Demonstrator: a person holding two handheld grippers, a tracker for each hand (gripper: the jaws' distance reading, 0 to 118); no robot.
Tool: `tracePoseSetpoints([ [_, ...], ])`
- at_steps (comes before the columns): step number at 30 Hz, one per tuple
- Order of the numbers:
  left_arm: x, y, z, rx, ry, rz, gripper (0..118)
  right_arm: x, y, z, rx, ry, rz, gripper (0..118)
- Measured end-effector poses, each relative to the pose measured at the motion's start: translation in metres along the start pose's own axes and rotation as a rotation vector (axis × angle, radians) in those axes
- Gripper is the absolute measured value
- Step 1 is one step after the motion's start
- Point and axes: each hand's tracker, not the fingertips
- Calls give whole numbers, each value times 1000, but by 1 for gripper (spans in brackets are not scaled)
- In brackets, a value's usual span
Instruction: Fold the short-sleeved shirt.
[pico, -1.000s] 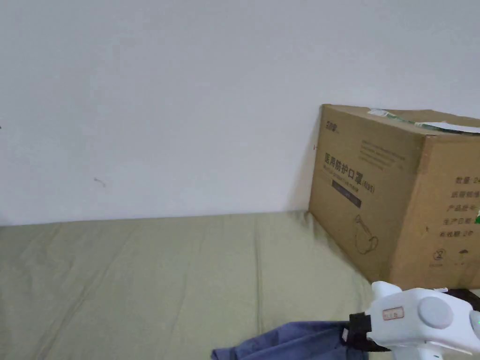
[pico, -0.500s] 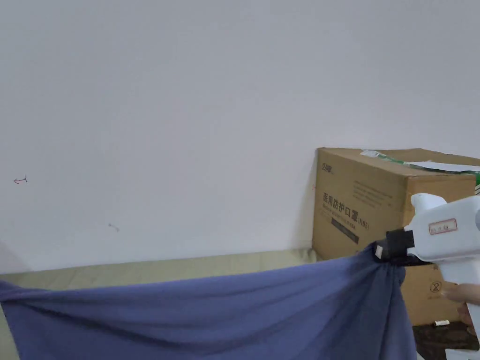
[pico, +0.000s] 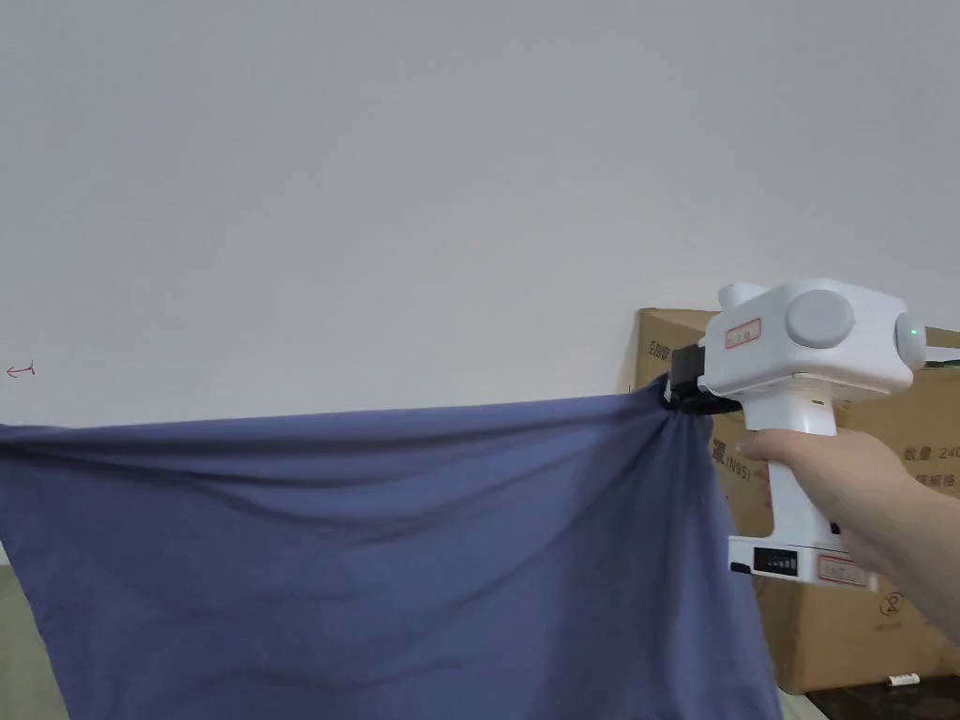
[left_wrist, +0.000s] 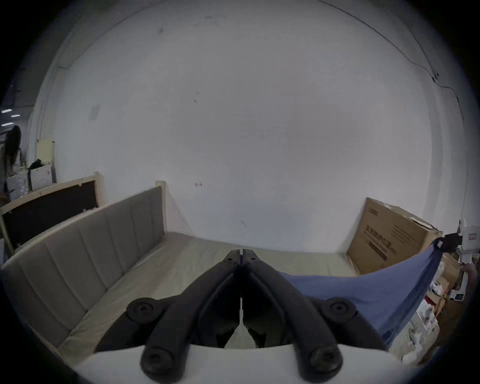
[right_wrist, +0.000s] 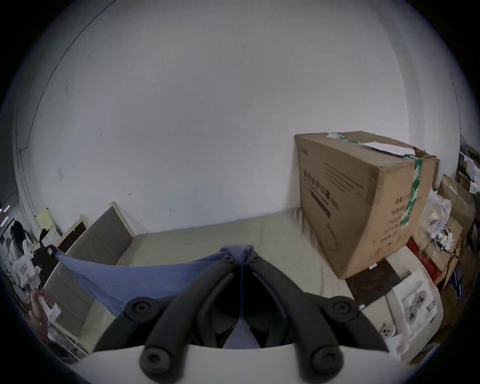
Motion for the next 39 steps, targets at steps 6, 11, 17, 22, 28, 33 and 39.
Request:
tracePoseSetpoints([
  [6,-24,12,-12,93,86,70,0,-35,14,-43,68,11,49,1],
  [11,-49,-11,-9,116,156,124,0,-63,-8,-67,120,43,101,1],
  [17,-89,-130,-9,-157,121,100,0,-39,-132,-111,-72,11,96,1],
  [22,-100,-276,23,-542,99,102,0,8,-287,-128,-440,-14,116,1],
  [28,-90,-356,95,-753,44,45,0,59,-398,-77,-714,-11,150,1],
  [33,-95,-354,156,-770,20,30,0,87,-414,-15,-728,18,125,1],
  [39,-102,-331,187,-800,-35,117,0,101,-426,46,-821,31,94,1],
])
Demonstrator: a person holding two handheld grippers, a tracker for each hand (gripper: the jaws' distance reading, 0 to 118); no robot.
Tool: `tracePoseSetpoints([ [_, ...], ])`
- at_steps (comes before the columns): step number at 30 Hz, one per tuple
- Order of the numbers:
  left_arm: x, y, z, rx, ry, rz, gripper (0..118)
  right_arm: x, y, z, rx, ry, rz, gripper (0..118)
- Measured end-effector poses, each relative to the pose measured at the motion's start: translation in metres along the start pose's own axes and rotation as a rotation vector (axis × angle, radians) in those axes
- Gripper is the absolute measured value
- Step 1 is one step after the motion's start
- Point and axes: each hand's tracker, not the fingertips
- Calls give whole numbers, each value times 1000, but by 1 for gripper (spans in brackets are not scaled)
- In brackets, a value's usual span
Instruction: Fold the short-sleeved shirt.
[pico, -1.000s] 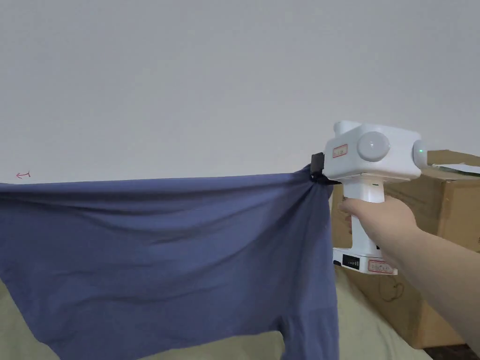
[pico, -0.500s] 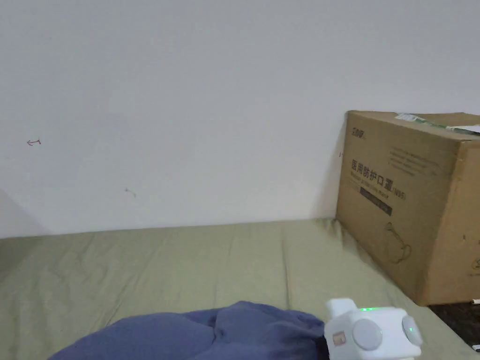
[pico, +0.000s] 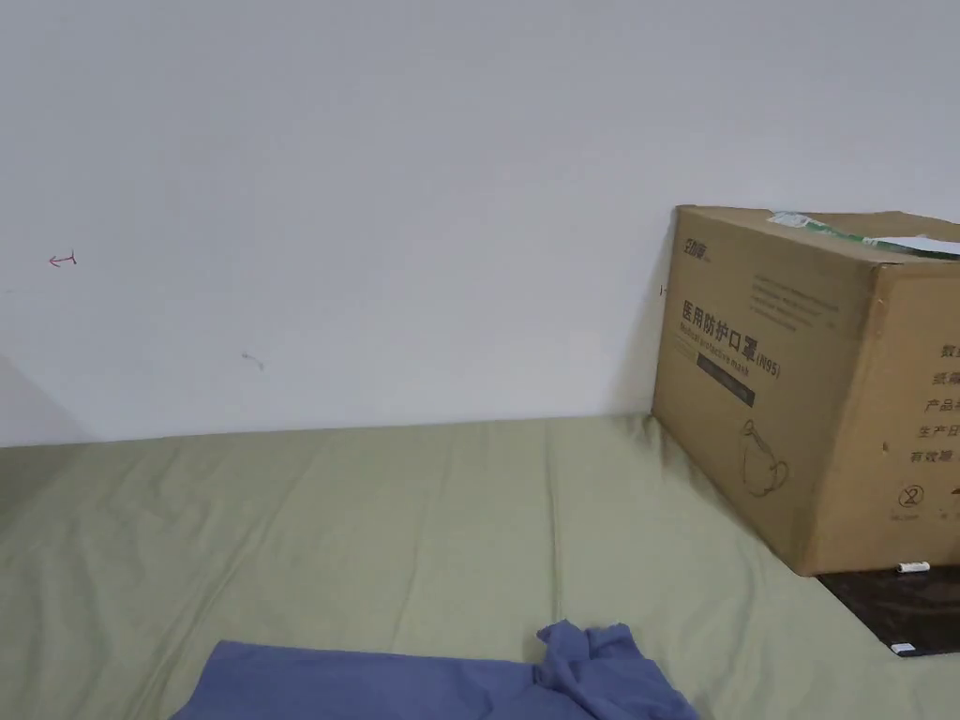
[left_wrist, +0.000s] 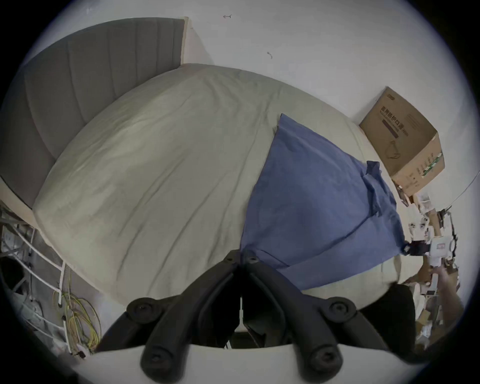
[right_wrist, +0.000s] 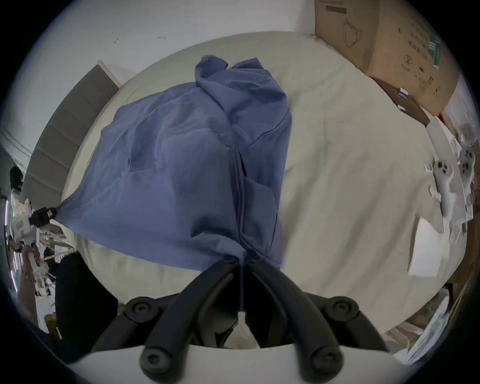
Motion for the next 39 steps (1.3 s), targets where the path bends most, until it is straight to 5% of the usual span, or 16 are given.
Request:
tracePoseSetpoints([
  [3,-4,9,-4,-27,-23,-26,0,-1,-15,5,-6,-11,5,1],
  [6,8,15,-11,-35,0,-72,0,-3,-20,7,33,9,-73,1],
  [7,9,18,-13,-31,-3,-69,0,-2,-20,8,46,11,-106,8],
  [8,12,19,-14,-22,-15,-62,3,-2,-21,10,52,16,-144,28],
  [9,15,18,-12,-5,-36,-44,22,-1,-22,11,52,16,-170,75],
  [10,16,21,-11,12,-41,-30,46,0,-24,12,45,17,-198,99],
  [12,20,24,-10,16,-73,-19,88,2,-26,22,84,46,-237,104],
  [13,25,21,-8,25,-81,-23,96,2,-27,28,91,45,-242,104],
  [17,50,22,12,156,-31,-94,97,-11,-27,65,267,-35,-221,104],
  [22,89,40,33,296,-108,-94,94,-34,-21,114,540,-8,-188,95],
  [23,97,46,34,317,-131,-112,84,-36,-18,120,597,25,-207,80],
  [25,104,61,28,348,-196,-168,14,-40,-8,125,627,93,-217,0],
  [26,113,71,26,349,-223,-206,0,-43,-1,124,624,93,-228,0],
  [31,145,123,-22,311,-204,-351,0,-50,28,109,640,117,-219,0],
  [38,140,236,-167,47,-186,-342,1,-46,60,77,579,104,-205,0],
  [39,138,247,-189,35,-163,-337,13,-47,63,71,571,98,-207,0],
])
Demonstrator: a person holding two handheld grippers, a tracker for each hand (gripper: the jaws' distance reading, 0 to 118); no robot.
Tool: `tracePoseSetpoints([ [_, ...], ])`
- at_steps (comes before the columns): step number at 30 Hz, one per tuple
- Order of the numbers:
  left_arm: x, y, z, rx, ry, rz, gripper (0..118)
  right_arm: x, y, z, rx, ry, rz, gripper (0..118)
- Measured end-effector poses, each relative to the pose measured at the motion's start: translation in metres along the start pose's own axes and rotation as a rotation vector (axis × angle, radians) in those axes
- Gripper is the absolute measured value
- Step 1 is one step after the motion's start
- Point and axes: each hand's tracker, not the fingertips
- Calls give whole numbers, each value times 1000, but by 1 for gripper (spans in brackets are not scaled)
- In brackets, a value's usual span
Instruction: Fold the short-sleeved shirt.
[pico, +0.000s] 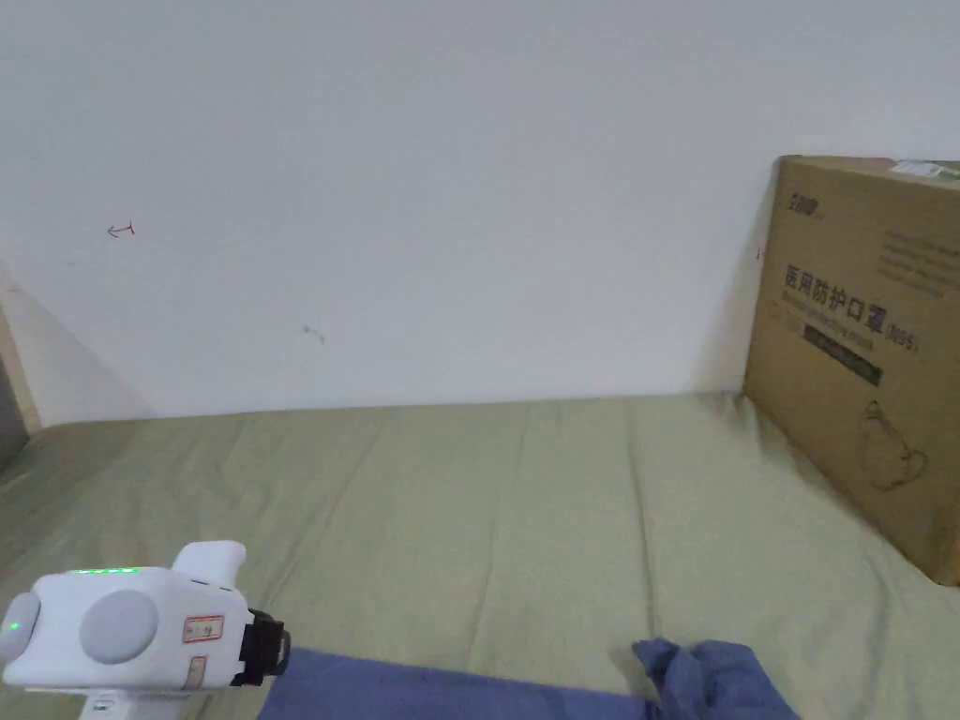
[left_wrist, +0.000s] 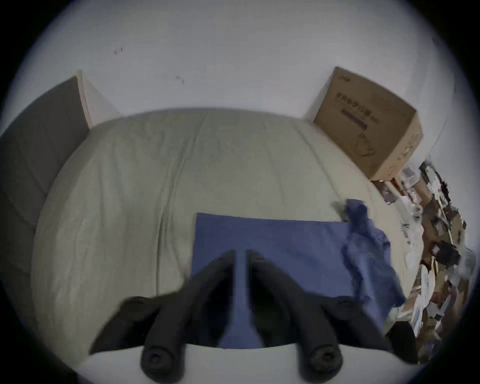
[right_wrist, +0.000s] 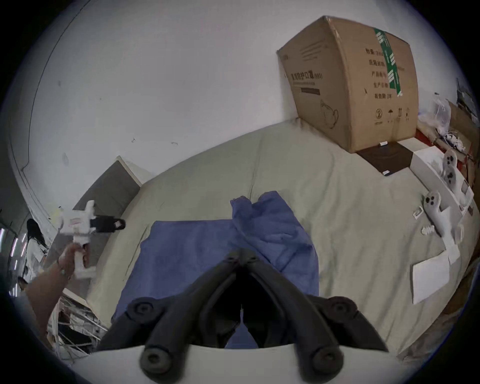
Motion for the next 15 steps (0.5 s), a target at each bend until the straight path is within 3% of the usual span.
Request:
tracePoseSetpoints([
  [1,-7,6,-20,-26,28,-5,37,2,0,-6,-6,-7,0,0],
  [3,-17,16,-60,-95,52,-4,107,7,-1,-21,-21,-33,2,0],
  [9,-45,18,-147,-201,132,1,108,23,-5,-57,-60,-67,-15,0],
  [13,-48,6,-169,-220,122,14,109,32,-8,-70,-90,-82,-24,0],
  [14,-43,6,-163,-173,140,-18,104,35,-7,-74,-95,-89,-21,0],
  [15,-38,3,-157,-142,150,-43,91,39,-7,-77,-97,-97,-21,0],
])
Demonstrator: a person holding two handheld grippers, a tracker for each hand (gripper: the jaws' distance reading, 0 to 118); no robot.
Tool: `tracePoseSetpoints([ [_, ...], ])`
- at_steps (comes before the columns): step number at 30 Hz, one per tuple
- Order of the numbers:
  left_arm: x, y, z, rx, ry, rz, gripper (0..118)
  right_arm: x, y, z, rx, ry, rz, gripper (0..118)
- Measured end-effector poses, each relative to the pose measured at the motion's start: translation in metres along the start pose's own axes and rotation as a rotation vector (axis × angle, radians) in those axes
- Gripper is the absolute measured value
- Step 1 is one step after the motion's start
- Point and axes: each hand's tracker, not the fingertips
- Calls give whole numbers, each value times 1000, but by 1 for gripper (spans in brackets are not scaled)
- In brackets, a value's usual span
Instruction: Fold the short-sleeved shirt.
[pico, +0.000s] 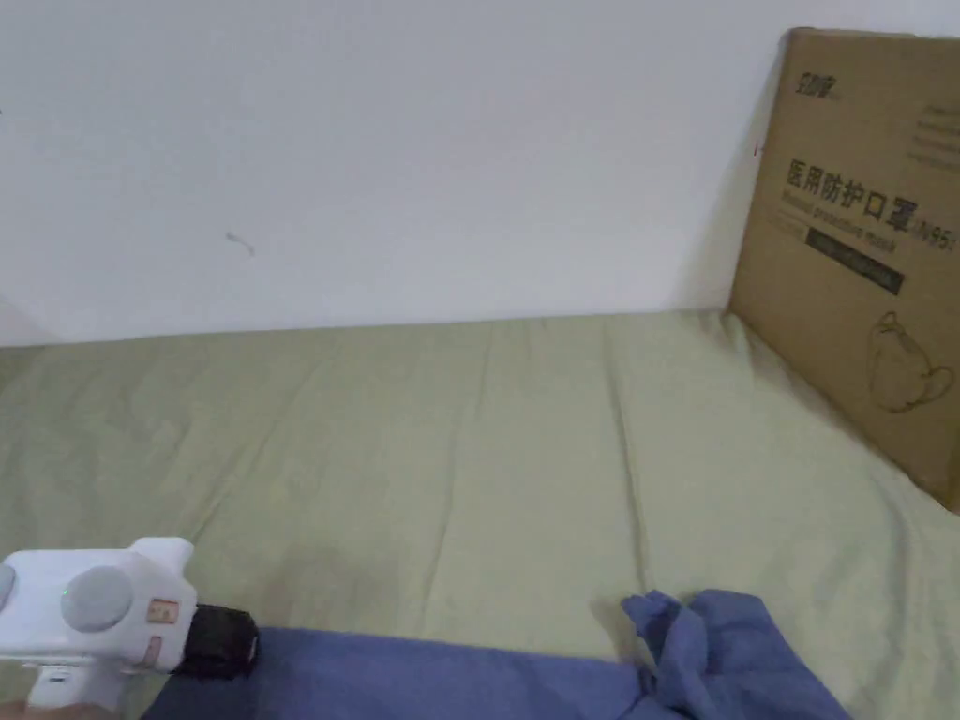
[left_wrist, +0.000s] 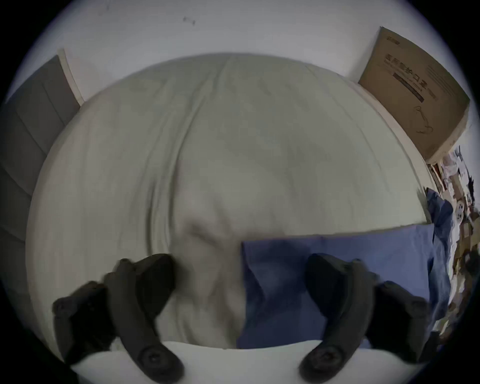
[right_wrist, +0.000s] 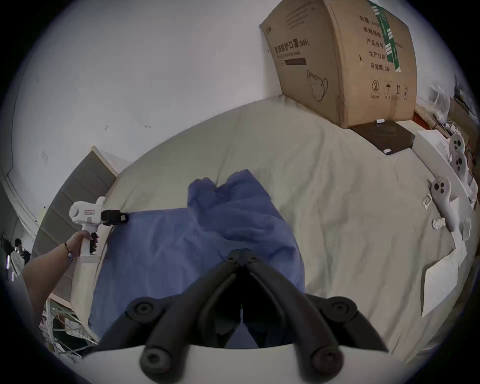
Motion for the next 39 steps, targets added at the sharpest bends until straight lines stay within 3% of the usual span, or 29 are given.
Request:
tracePoseSetpoints([
  [1,5,-3,8,22,-5,-26,75,4,2,-3,-1,-6,-5,0],
  [2,10,-6,17,45,17,-60,46,8,5,-6,0,-7,-12,0],
  [3,11,-8,28,60,23,-89,3,12,10,-9,4,3,-23,0],
  [6,10,-15,48,39,-44,-66,0,26,34,-29,2,75,-34,0],
  [9,0,-22,73,50,-34,-43,0,35,72,-69,-68,31,-46,33],
  [10,-3,-24,76,52,-32,-42,0,36,83,-86,-115,11,-52,61],
  [11,1,-26,86,53,-33,-38,0,38,93,-105,-189,-17,-58,101],
  [12,-2,-29,89,54,-36,-29,0,39,97,-120,-208,-51,-62,116],
  [15,-4,-36,92,43,-38,1,0,41,110,-161,-299,-66,-44,114],
  [19,-7,-44,90,15,-26,4,0,34,101,-194,-424,-128,19,92],
  [21,-8,-47,93,11,-27,14,0,17,96,-190,-406,-197,137,84],
  [22,-8,-48,96,13,-28,22,0,9,95,-187,-401,-207,184,69],
  [23,-10,-50,101,16,-28,27,0,3,94,-182,-391,-199,221,42],
  [24,-8,-52,106,21,-28,31,0,-3,92,-177,-379,-166,247,0],
  [26,-5,-54,121,38,-28,36,0,-13,89,-161,-358,-150,261,0],
  [28,-5,-58,143,62,-30,38,0,-14,96,-140,-293,-84,219,0],
  [30,-4,-60,170,92,-27,41,0,-18,107,-108,-197,-130,213,0],
  [33,-6,-63,218,149,-24,41,0,-15,129,-53,-104,-71,142,0],
  [39,-3,-55,326,348,-32,39,0,-28,163,65,61,-44,172,0],
])
